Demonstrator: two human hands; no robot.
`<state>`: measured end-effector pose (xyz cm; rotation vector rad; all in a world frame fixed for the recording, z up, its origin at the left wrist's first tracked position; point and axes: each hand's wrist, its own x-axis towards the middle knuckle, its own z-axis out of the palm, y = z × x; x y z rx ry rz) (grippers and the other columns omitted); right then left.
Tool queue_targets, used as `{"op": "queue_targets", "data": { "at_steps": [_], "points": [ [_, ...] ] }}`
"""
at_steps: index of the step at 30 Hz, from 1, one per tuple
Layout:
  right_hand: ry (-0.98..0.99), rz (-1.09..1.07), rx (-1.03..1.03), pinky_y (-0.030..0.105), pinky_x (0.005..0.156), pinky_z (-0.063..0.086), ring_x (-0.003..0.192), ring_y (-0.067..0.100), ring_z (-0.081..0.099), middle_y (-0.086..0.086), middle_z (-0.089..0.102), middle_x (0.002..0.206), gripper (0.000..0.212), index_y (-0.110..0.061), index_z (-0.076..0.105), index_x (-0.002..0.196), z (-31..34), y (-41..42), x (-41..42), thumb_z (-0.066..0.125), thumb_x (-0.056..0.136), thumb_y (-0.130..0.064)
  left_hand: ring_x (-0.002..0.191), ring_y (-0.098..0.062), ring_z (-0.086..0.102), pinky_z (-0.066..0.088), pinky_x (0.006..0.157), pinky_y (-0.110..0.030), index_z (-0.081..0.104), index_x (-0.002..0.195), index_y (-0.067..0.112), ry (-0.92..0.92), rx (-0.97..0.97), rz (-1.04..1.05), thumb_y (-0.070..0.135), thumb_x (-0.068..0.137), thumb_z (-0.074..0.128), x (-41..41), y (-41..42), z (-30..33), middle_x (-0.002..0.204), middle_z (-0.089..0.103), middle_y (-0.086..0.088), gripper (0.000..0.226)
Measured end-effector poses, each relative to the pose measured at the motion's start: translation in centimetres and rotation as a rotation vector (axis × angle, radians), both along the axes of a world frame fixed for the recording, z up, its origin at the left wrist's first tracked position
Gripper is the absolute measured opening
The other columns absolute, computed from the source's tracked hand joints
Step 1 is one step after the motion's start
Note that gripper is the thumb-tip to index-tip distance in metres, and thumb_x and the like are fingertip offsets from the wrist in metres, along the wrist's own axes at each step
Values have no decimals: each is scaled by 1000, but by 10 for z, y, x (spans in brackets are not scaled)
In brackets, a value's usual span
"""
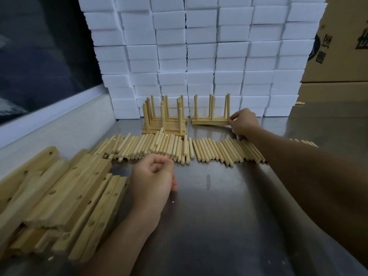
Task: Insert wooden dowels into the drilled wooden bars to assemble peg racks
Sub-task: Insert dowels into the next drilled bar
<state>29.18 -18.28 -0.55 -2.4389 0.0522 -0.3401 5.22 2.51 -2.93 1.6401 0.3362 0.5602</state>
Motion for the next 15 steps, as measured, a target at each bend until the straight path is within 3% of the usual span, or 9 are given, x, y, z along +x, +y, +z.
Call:
{"op": "queue_targets", "data": {
  "at_steps": [5, 10, 13, 15],
  "points": [
    [-17, -47, -20, 42, 73, 62, 75, 32, 71, 18, 73, 88, 21, 1, 70, 109, -5, 2, 8, 59, 94, -8, 55, -17, 62, 56, 59, -38, 68, 83, 18, 1, 6, 1, 9, 91, 64, 0, -1, 0, 54, 64, 3, 13],
    [-45, -56, 40, 39, 88, 57, 102, 29, 67, 14, 68, 119, 33, -5, 67, 122, -3, 0, 8, 65, 89, -6, 53, -16, 61, 56, 59, -40, 67, 81, 18, 3, 9, 4, 9, 91, 64, 0, -3, 1, 53, 63, 3, 14],
    [-23, -43, 63, 40, 83, 60, 94, 29, 69, 14, 68, 117, 34, -7, 65, 122, -2, -2, 4, 62, 88, -4, 52, -15, 61, 56, 60, -40, 68, 80, 19, 8, 9, 3, 9, 90, 64, -1, -3, 2, 53, 62, 3, 15],
    [-21, -45, 56, 35, 72, 60, 78, 24, 70, 12, 71, 107, 32, -7, 65, 121, -1, -2, 0, 60, 89, -6, 53, -16, 62, 56, 60, -39, 68, 80, 18, 13, 8, 7, 9, 90, 64, -2, -3, 2, 53, 62, 3, 14]
  ]
}}
